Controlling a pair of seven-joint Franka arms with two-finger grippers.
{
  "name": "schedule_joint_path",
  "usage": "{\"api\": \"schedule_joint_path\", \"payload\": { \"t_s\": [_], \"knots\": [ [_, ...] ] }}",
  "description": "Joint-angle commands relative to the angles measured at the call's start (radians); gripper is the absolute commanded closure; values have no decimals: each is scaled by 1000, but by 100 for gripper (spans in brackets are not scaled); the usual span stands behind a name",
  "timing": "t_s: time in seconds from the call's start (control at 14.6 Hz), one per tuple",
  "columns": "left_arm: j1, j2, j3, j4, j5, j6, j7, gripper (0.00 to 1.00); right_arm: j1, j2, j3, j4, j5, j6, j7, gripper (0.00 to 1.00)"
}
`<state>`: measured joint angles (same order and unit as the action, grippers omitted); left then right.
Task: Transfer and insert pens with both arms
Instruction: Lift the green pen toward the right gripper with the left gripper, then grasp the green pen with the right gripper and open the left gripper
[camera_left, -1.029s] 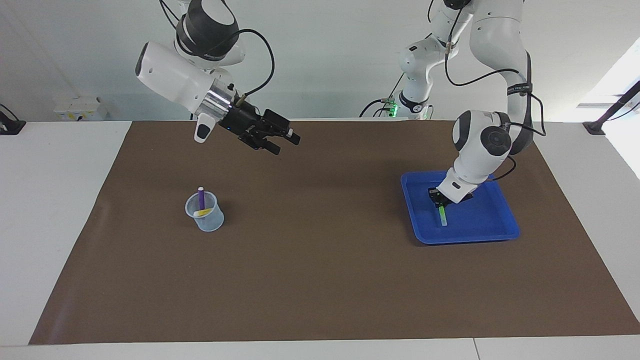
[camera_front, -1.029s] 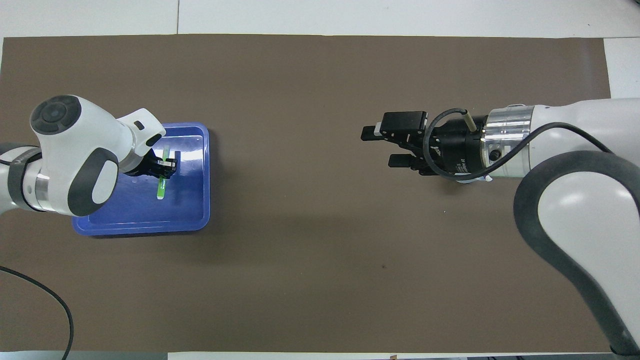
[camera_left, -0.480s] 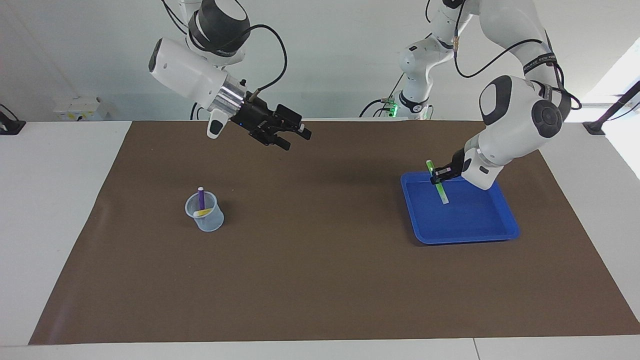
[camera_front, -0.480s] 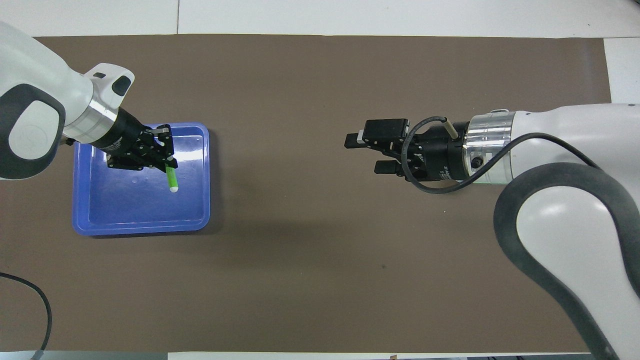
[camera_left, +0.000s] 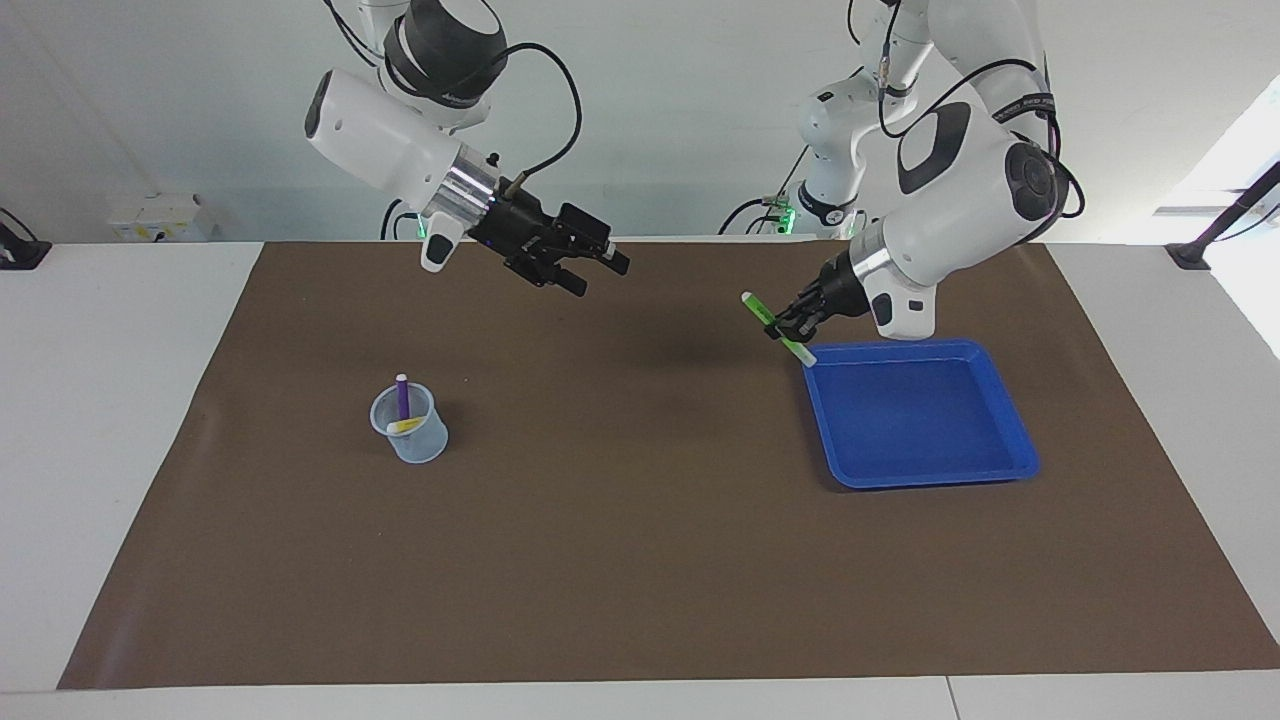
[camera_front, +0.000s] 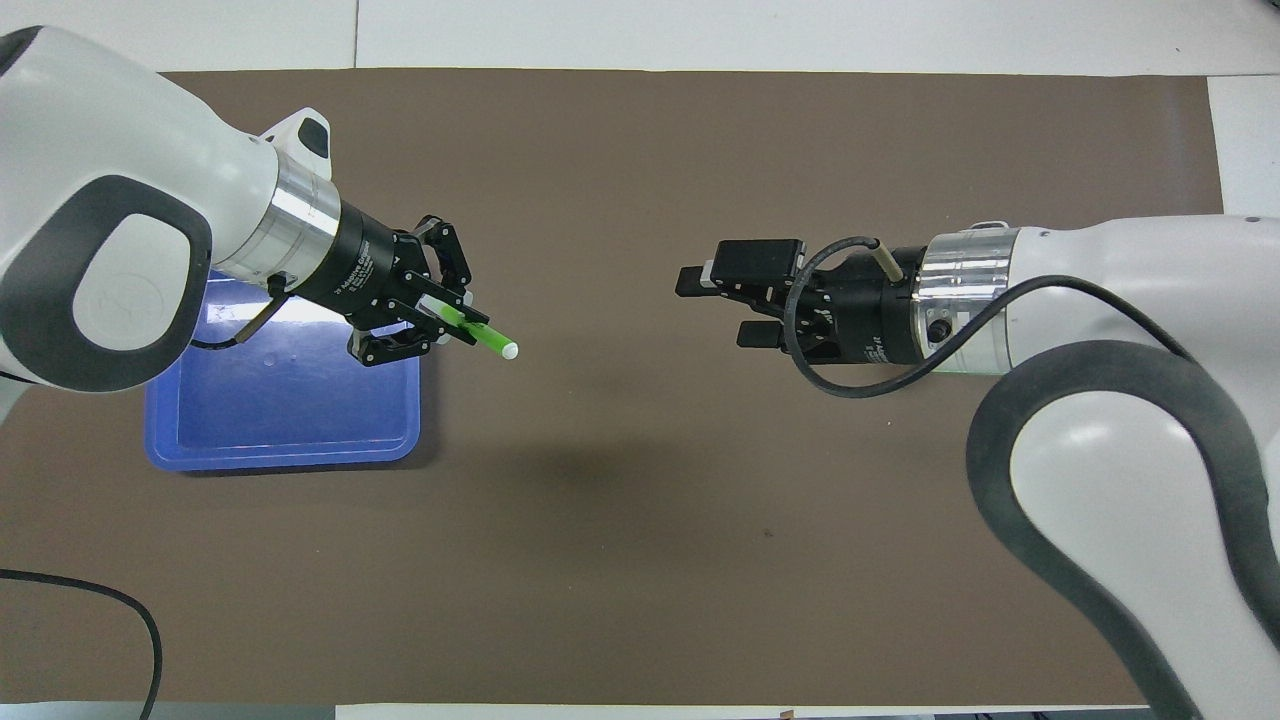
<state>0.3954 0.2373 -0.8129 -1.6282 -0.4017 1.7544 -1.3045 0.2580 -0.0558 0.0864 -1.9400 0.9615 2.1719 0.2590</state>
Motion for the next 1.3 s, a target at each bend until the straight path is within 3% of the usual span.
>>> {"api": "schedule_joint_path", "payload": {
  "t_s": [0.0,0.34,0.69,0.96,1.1,1.23],
  "knots": [
    [2,-53,-12,-38,-92,78,-143,100,63,-16,3,-30,3,89,25,0],
    [-20,-116,-45,-113,-170,217,-303,100,113,-16,3,-47,-9,187,31,0],
    [-56,-203,-45,-177,-197,312,-387,100,135,-9,3,-43,-47,215,32,16],
    [-61,-216,-45,-196,-213,324,-389,100,155,-4,3,-47,-50,246,26,33],
    [-61,-216,-45,-196,-229,324,-389,100,156,-4,3,-47,-50,247,26,47],
    [-61,-217,-45,-196,-232,323,-389,100,155,-6,3,-51,-64,244,23,49]
  ]
}}
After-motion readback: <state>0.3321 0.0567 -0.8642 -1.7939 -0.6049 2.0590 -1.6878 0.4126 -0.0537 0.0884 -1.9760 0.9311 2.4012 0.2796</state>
